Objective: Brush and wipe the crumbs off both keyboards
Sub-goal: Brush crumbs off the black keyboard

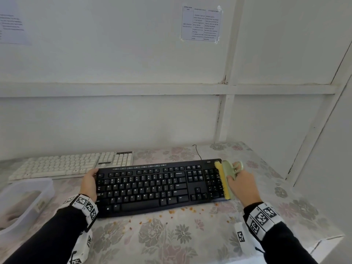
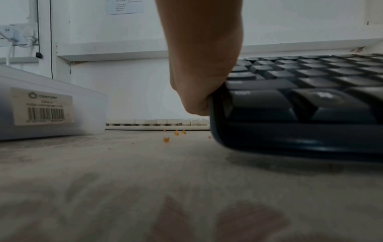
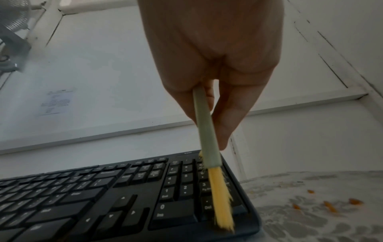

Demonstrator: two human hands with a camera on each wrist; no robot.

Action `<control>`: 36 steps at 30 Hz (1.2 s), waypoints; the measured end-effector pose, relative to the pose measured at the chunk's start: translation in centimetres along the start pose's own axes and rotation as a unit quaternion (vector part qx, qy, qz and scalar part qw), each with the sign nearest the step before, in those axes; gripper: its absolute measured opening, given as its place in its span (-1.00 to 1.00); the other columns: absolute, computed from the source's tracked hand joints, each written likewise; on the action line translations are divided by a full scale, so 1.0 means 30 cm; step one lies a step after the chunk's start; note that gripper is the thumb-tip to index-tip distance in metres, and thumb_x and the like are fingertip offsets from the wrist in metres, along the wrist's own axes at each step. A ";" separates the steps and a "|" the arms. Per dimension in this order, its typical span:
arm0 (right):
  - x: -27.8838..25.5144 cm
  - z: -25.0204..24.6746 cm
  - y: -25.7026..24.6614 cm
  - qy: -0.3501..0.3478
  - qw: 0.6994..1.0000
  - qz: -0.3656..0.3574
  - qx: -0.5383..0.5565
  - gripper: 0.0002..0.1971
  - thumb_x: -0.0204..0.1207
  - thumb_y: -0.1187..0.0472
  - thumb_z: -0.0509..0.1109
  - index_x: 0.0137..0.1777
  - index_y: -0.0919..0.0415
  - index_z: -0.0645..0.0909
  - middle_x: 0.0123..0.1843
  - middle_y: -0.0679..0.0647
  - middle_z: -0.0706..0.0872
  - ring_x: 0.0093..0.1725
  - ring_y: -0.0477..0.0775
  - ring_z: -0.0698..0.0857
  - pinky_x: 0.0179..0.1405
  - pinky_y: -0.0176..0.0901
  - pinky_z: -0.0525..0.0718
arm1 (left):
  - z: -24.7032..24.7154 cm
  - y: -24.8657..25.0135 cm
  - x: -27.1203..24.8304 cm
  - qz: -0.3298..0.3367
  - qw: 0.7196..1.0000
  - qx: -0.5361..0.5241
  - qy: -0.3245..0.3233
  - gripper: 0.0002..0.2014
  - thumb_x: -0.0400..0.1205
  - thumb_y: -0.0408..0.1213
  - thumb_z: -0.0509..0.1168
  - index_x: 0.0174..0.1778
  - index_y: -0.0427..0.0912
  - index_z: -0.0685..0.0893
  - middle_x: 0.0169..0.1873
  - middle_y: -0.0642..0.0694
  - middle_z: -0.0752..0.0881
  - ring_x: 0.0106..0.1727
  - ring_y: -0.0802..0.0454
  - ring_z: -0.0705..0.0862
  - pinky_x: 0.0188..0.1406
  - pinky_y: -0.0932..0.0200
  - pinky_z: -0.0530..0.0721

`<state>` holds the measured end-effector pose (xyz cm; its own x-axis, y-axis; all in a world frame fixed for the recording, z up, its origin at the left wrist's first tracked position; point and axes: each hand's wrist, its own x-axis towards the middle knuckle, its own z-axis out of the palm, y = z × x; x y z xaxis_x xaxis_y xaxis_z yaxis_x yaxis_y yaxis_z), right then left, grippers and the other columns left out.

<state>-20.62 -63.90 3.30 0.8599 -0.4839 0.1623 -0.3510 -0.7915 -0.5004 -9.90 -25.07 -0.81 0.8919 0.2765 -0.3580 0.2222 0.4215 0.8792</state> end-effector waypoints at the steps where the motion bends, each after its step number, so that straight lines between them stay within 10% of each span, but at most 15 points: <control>1: -0.006 0.001 0.011 -0.003 1.000 -0.003 -0.013 -0.68 0.60 0.23 0.24 -0.39 0.24 0.33 -0.52 -0.01 0.39 -0.54 -0.16 0.37 -0.66 -0.44 0.18 | 0.001 0.000 -0.002 -0.001 1.000 0.002 0.000 -0.70 0.70 -0.12 0.07 -0.26 -0.14 0.57 -0.67 0.01 0.66 -0.33 -0.08 0.56 -0.29 0.10 0.51; 8: -0.048 -0.047 0.040 -0.064 0.998 0.010 0.027 -0.67 0.57 0.26 0.22 -0.43 0.18 0.29 -0.48 0.04 0.43 -0.52 -0.08 0.40 -0.58 -0.34 0.33 | 0.001 -0.003 0.002 0.009 1.000 0.008 0.020 -0.70 0.71 -0.12 0.06 -0.28 -0.12 0.55 -0.71 0.04 0.63 -0.60 0.05 0.60 -0.35 0.10 0.50; 14: 0.001 -0.059 0.030 0.056 0.995 -0.007 0.083 -0.63 0.57 0.29 0.27 -0.48 0.23 0.32 -0.57 0.04 0.39 -0.58 -0.05 0.37 -0.63 -0.28 0.26 | 0.001 -0.004 0.002 0.001 1.000 0.009 0.010 -0.70 0.70 -0.11 0.07 -0.28 -0.13 0.57 -0.70 0.03 0.64 -0.44 -0.07 0.63 -0.32 0.06 0.50; 16: 0.011 -0.047 0.019 0.094 0.986 -0.049 0.125 -0.91 0.59 0.27 0.28 -0.16 0.19 0.50 -0.45 0.06 0.53 -0.49 0.00 0.49 -0.53 -0.25 0.38 | 0.004 -0.004 0.003 0.000 1.000 0.008 0.009 -0.71 0.69 -0.11 0.07 -0.27 -0.12 0.57 -0.69 0.02 0.65 -0.34 -0.07 0.56 -0.31 0.06 0.51; 19: 0.030 -0.034 0.011 0.096 0.980 -0.069 0.159 -0.74 0.60 0.26 0.29 0.26 0.28 0.50 -0.24 0.09 0.59 -0.30 0.08 0.57 -0.29 -0.23 0.48 | 0.006 -0.002 0.000 0.003 1.000 0.009 0.017 -0.70 0.69 -0.11 0.07 -0.28 -0.11 0.56 -0.71 0.03 0.63 -0.50 -0.05 0.63 -0.32 0.07 0.50; 23: 0.058 -0.022 0.024 0.039 0.994 -0.026 0.098 -0.90 0.60 0.23 0.29 -0.09 0.26 0.51 -0.42 0.03 0.53 -0.42 -0.02 0.50 -0.53 -0.36 0.32 | 0.004 -0.006 0.004 0.004 1.000 0.012 0.018 -0.70 0.69 -0.09 0.08 -0.27 -0.12 0.57 -0.68 0.00 0.65 -0.68 0.03 0.64 -0.31 0.05 0.52; 26: 0.062 -0.006 0.061 0.019 0.998 0.010 0.054 -0.62 0.57 0.25 0.27 -0.48 0.24 0.33 -0.54 0.03 0.41 -0.55 -0.09 0.40 -0.62 -0.36 0.25 | 0.001 -0.008 0.011 0.008 1.000 0.013 0.014 -0.70 0.68 -0.09 0.08 -0.28 -0.11 0.57 -0.56 -0.04 0.66 -0.46 -0.05 0.63 -0.32 0.06 0.52; 36: 0.008 -0.056 0.088 -0.086 0.995 0.046 0.035 -0.71 0.52 0.30 0.25 -0.40 0.17 0.27 -0.42 0.07 0.43 -0.47 -0.05 0.42 -0.55 -0.30 0.32 | -0.003 -0.006 0.012 0.000 1.000 0.008 0.022 -0.70 0.67 -0.07 0.08 -0.31 -0.09 0.55 -0.69 0.03 0.62 -0.69 0.05 0.61 -0.32 0.07 0.51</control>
<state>-21.98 -66.72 3.46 0.8781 -0.4773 -0.0328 -0.4104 -0.7161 -0.5646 -9.64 -24.96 -1.12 0.8734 0.3149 -0.3716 0.2288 0.4081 0.8838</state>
